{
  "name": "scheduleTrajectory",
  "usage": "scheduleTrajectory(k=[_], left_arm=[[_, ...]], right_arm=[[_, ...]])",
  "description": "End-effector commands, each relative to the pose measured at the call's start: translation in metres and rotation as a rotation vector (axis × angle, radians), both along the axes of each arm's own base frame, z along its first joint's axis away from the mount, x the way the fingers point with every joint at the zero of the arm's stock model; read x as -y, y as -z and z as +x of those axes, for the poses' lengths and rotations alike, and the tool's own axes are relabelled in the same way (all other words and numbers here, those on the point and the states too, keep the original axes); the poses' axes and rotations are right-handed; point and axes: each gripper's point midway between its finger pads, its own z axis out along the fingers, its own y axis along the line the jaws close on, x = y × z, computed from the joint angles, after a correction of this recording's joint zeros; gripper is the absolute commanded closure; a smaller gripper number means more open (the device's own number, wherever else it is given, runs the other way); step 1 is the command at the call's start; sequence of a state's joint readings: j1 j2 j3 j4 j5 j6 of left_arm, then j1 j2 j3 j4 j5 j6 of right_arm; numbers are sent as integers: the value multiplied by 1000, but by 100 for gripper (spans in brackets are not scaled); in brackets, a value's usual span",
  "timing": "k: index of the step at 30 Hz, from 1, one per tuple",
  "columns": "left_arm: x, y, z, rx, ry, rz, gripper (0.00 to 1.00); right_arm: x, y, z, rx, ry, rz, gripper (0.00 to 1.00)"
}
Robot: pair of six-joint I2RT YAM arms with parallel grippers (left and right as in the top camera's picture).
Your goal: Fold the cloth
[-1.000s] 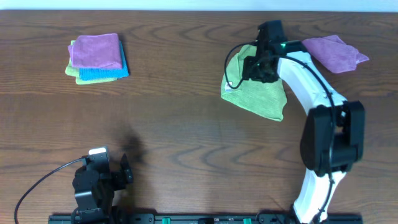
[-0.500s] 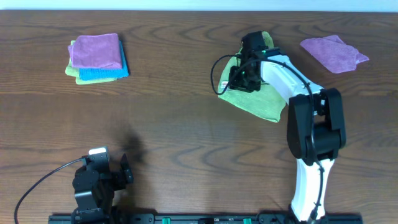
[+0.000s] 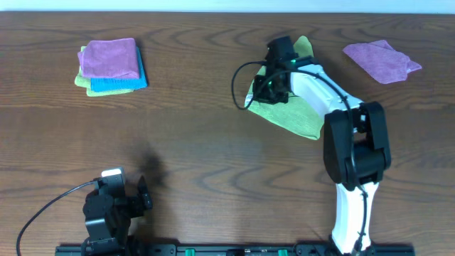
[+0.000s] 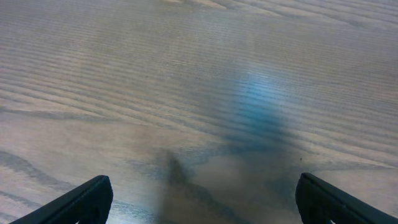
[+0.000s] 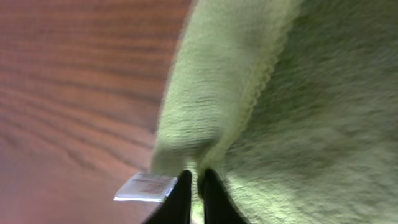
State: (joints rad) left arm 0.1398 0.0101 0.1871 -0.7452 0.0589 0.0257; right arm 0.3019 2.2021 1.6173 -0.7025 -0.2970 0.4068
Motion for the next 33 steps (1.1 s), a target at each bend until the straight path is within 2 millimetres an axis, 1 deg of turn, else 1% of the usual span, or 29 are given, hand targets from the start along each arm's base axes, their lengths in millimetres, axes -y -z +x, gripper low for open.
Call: scheduleTrajectory(k=[1,2,3,7,10,15,17,20,24,27,31,33], left_arm=[[-1,10,-2,-25,-10,2,5],[-1,10,-2,-25,-10,2,5],[-1,10,-3,-26,-10,2,5],[-1,10,-3,-26,-10,2,5],[-1,10,-2,-25,-10,2,5],[-1,10,-2,-25,-10,2,5],[-1,10,-2,-25,-10,2,5],[-1,10,-2,-25,-10,2,5],[-1,10,-2,-25,-10,2,5],[-1,10,-2,-25,-10,2,5],[-1,10,-2,-25,-10,2,5],[-1,10,-2,-25,-10,2,4]], right_arm=[[-10,-1,-3,-18,-5,25,82],[-10,-1,-4,-25,6,25,82],[-9,-1,-5,-30,13,25,78],[-7,0,-5,-36,23,16,78],[-2,2,-4,-33,36,-15,75],[7,6,-8,-45,50,-64,74],[8,6,-8,-48,50,-66,75],[17,8,-6,-37,68,-119,78],[18,8,-5,-30,69,-123,92],[17,8,-4,-27,68,-122,99],[14,5,2,6,58,-117,99],[10,-7,8,34,32,-97,99]])
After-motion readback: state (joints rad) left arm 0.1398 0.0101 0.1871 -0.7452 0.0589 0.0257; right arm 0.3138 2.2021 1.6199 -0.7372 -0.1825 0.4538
